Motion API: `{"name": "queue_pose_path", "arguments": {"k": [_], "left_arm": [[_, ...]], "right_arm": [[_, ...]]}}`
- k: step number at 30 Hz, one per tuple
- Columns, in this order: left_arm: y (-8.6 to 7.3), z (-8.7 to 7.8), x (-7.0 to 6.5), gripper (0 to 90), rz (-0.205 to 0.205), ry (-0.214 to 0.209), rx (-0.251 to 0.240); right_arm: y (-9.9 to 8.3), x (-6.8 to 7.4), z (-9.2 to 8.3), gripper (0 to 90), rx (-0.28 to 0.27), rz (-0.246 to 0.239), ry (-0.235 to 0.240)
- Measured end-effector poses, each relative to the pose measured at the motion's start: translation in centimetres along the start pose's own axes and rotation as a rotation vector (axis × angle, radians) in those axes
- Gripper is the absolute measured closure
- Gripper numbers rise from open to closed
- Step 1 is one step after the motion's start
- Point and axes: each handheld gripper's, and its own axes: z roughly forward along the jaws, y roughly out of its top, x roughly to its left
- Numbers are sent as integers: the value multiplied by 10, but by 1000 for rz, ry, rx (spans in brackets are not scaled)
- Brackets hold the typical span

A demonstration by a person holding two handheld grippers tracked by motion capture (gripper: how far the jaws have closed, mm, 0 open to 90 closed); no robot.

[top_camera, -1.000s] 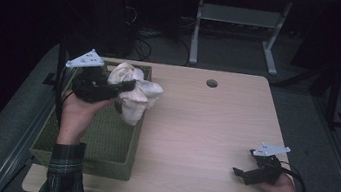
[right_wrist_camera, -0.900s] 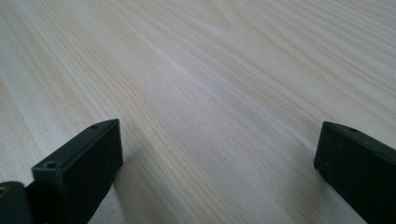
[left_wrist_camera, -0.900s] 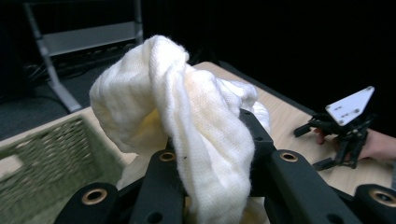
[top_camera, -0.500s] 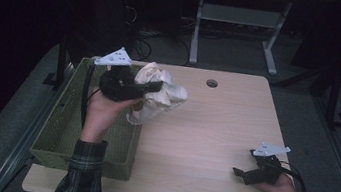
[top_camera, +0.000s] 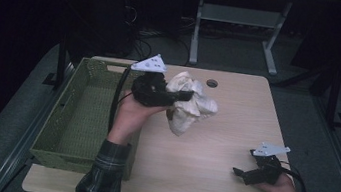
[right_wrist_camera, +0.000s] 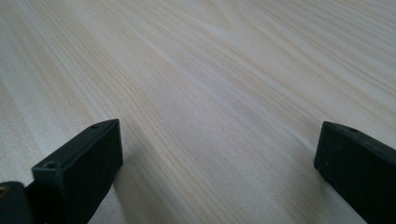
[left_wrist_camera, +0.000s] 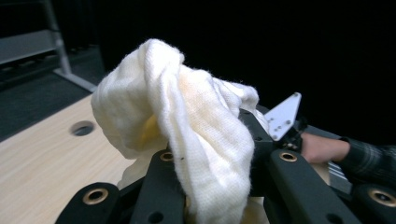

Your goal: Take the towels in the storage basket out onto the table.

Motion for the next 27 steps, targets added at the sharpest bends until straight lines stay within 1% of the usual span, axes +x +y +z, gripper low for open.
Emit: {"name": "queue_pose_path", "arguments": {"k": [4,5,6,9,14,15,21,22,24,27], "left_arm": [[-4,20,-3,739,7,-33,21],[-6,29,-5,739,12,-48,37],[-6,29,-5,739,12,-48,37],[-10,41,-8,739,22,-72,63],[-18,58,-13,739,33,-108,82],[-21,62,-14,739,33,-121,89],[-36,82,-21,739,46,-156,125],[-40,86,-22,739,42,-168,138],[-46,93,-23,738,48,-174,168],[-56,103,-23,738,59,-157,210]], "right_arm": [[0,0,0,7,0,0,0],[0,0,0,7,0,0,0],[0,0,0,7,0,0,0],[0,0,0,7,0,1,1],[0,0,0,7,1,2,1],[0,0,0,7,1,3,1],[0,0,0,7,0,0,0],[0,0,0,7,0,0,0],[0,0,0,7,0,0,0],[0,0,0,7,1,-1,-1]]}}
